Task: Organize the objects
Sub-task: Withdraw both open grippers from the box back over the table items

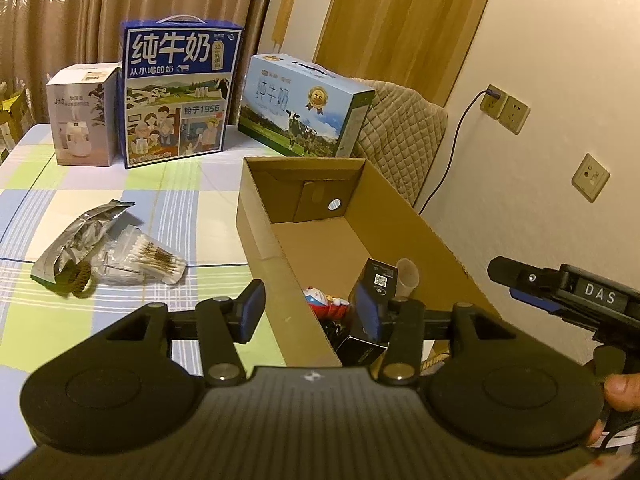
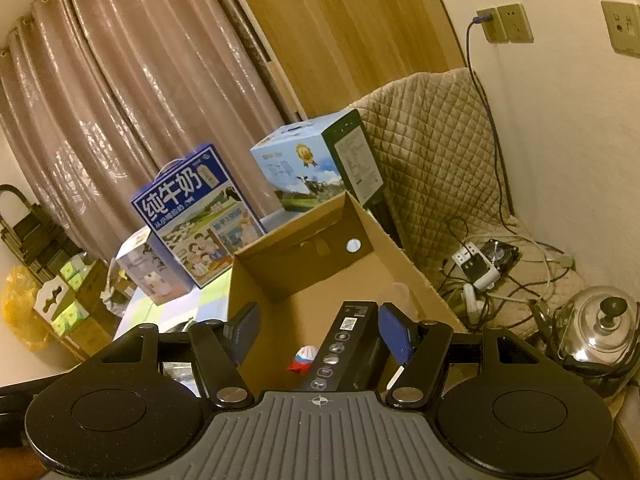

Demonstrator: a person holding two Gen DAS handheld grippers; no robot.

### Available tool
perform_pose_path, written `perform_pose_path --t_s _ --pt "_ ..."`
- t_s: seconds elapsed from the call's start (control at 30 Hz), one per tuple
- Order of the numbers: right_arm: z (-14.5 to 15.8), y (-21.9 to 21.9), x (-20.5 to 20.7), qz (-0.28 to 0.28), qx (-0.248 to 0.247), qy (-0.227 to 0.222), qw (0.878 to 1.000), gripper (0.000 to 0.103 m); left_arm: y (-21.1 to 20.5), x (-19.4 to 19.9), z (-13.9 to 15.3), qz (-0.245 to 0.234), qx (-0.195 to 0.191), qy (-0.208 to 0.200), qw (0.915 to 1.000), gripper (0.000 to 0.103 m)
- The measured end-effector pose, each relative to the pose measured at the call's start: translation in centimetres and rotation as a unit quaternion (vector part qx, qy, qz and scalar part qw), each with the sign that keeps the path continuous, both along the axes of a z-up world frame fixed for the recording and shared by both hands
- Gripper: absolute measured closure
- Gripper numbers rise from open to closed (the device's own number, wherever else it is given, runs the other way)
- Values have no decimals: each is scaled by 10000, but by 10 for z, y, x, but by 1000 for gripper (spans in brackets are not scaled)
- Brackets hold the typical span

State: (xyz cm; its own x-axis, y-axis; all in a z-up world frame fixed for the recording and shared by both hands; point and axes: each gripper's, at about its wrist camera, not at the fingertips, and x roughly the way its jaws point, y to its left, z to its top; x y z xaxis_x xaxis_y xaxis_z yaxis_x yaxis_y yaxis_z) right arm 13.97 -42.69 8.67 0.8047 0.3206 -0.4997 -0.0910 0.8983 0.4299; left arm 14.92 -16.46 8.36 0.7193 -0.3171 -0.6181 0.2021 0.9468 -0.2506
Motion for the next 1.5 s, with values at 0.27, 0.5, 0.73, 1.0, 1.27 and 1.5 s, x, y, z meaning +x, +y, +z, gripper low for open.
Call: perform_pose_path --t_s 0.27,0.5,0.73,1.0,1.27,1.5 --pt "5 18 -11 134 -93 -10 9999 40 20 -15 0 91 17 -28 10000 46" --pt "13 46 -19 364 -199 -61 9991 40 55 -27 0 332 68 -50 9994 32" --pt "18 81 -24 667 -333 -114 9972 40 105 -44 -5 705 168 -45 9974 16" --pt "18 126 -23 1053 -474 -143 9932 40 158 -57 -5 1142 397 -100 9926 7" --pt "9 170 -14 1481 -776 -178 9858 40 191 -53 -11 1280 505 -93 9904 4" --pt "-10 198 -4 1741 -962 -93 9800 40 210 -41 -28 1336 490 1 9898 4"
